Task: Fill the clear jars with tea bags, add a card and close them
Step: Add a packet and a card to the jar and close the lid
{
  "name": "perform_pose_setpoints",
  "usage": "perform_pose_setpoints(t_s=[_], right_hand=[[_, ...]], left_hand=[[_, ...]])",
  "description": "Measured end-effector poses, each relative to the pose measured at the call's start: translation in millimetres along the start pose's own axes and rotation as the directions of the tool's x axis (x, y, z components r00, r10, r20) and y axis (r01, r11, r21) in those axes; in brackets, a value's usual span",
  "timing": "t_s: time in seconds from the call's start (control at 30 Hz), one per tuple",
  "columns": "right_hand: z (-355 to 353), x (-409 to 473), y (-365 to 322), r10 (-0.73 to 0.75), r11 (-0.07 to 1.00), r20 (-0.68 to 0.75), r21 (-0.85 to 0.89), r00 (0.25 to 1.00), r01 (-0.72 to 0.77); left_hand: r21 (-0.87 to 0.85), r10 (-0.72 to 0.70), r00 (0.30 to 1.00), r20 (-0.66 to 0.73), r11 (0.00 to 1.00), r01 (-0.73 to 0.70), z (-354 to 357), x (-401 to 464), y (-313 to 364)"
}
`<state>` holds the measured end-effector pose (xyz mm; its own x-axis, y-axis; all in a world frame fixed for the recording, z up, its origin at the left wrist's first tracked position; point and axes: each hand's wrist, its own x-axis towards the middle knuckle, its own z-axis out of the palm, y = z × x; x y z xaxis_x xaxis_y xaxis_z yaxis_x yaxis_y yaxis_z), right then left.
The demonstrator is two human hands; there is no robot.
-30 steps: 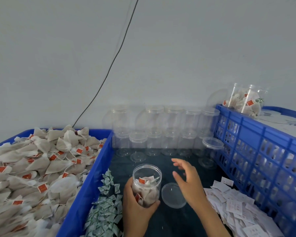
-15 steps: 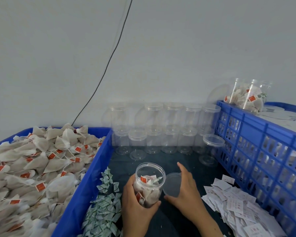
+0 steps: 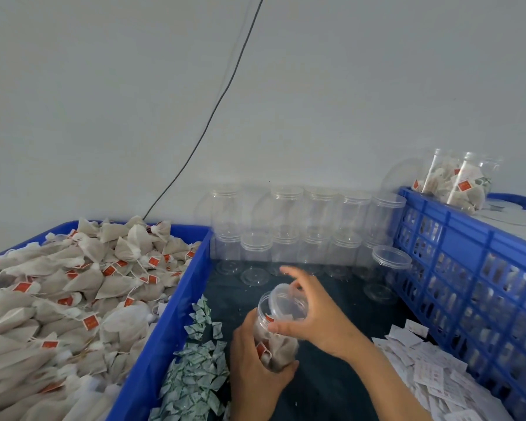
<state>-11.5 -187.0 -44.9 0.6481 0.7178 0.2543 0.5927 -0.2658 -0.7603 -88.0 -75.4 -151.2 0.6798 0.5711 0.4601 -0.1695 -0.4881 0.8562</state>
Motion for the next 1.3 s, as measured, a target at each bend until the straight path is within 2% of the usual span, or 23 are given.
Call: perform_pose_setpoints(t_s=[0.13, 0.3, 0.43, 0.57, 0.7, 0.8, 0.93, 1.03, 1.17, 1.3], right_hand=[[21, 3, 2, -0.075, 0.973, 0.000, -0.219, 0.997, 0.073], [12, 7, 8, -0.060, 0.965, 0.046, -0.254, 0.997, 0.070], [4, 8, 11, -0.071, 0.982, 0.124, -0.164, 0.990, 0.091], [-8, 10, 8, -0.088, 0.993, 0.274, -0.047, 0.958, 0.105], [-14, 17, 3, -0.089, 0.991, 0.366, -0.059, 0.926, 0.119], [-3, 15, 3, -0.077, 0.988, 0.306, -0.106, 0.949, 0.114], [15, 7, 6, -0.066, 0.973, 0.051, -0.220, 0.996, 0.076], [20, 4, 5, -0.060, 0.966, -0.063, -0.256, 0.996, 0.042], [14, 1, 8, -0.071, 0.968, -0.034, -0.243, 0.997, 0.061], [-4, 0, 11, -0.111, 0.993, 0.140, -0.033, 0.984, 0.117]], left_hand=[[-0.024, -0.039, 0.998, 0.049, 0.999, 0.040, -5, -2, 0], [-0.032, -0.019, 0.994, 0.111, 0.999, 0.023, -5, -2, 5], [-0.036, 0.005, 0.993, 0.117, 0.999, -0.001, -10, -6, 7], [-0.074, -0.013, 0.984, 0.175, 0.997, 0.026, -11, -4, 3], [-0.093, -0.023, 0.978, 0.209, 0.995, 0.043, -12, -1, -5], [-0.106, -0.018, 0.979, 0.201, 0.994, 0.040, -11, 0, -6], [-0.017, 0.004, 0.989, 0.149, 1.000, -0.002, -6, -4, 3], [0.034, 0.008, 0.989, 0.148, 0.999, -0.014, -4, -6, 7], [0.047, 0.029, 0.986, 0.164, 0.998, -0.037, -9, -4, 6], [0.001, 0.013, 0.974, 0.226, 1.000, -0.014, -14, 0, 0]])
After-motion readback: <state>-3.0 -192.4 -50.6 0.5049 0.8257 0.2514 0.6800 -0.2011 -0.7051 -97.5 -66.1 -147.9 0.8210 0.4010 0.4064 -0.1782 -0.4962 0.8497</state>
